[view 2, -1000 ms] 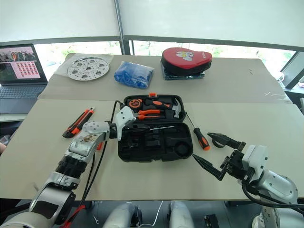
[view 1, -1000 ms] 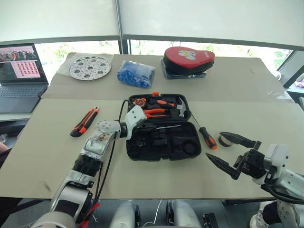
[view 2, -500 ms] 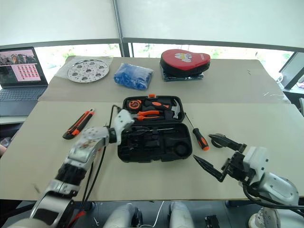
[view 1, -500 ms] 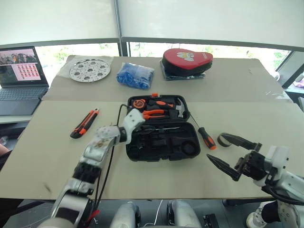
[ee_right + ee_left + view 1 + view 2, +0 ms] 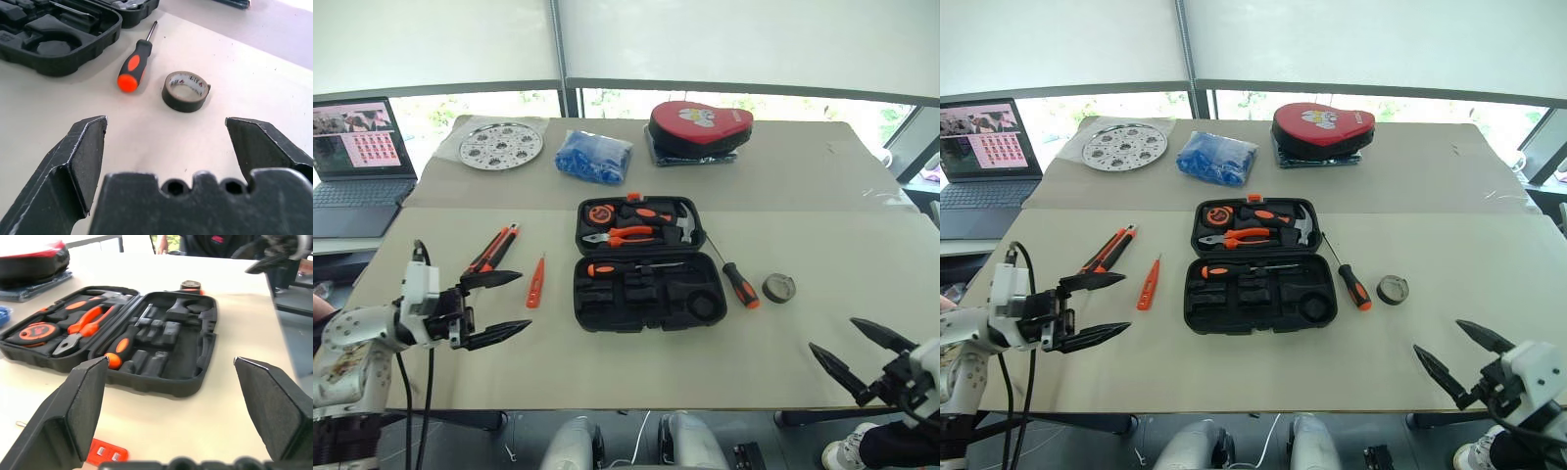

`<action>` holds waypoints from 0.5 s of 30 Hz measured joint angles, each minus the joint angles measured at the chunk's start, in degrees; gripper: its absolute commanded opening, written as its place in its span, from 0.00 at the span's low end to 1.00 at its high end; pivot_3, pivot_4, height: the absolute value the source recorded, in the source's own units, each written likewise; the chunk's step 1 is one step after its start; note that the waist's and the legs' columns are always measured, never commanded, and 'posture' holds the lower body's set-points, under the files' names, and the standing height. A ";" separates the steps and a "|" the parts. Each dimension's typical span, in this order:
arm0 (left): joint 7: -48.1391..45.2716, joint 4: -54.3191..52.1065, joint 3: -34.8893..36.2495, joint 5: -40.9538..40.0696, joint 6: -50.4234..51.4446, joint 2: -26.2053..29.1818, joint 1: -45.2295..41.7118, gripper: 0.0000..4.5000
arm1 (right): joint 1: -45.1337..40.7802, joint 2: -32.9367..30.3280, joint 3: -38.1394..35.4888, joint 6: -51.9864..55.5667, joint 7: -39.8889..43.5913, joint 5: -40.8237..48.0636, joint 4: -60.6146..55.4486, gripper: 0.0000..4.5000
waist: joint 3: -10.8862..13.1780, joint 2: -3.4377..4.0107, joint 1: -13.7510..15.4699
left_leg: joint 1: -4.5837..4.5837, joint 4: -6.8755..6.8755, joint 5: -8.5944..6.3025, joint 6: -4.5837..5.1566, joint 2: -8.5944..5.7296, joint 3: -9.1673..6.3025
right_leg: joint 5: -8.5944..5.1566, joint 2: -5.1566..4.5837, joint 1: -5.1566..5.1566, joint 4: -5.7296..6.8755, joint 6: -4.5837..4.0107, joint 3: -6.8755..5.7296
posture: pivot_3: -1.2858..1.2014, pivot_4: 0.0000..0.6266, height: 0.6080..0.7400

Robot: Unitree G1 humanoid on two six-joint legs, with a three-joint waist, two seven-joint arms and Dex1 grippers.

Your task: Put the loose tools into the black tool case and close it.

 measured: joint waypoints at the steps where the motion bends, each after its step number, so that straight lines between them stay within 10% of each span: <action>1: 0.23 -1.26 -0.34 -0.58 0.32 -0.65 0.35 0.98 | -2.73 -2.52 1.43 3.92 -1.31 -0.06 -1.37 1.00 | -0.03 0.07 -0.11 | 0.03 0.00 0.00 0.00 0.00 0.02 | 0.03 0.01 0.00 0.02 -0.04 0.03 | 0.52 0.24 1.00; 15: 7.94 -10.55 -6.60 -1.52 2.54 -5.90 -0.39 0.98 | -38.90 -14.76 30.67 41.63 -4.60 -4.38 6.12 1.00 | 0.02 0.00 -0.10 | -0.58 0.05 -0.01 0.01 0.00 -0.10 | 0.41 0.37 -0.34 -0.21 -0.04 -0.17 | 0.52 0.24 1.00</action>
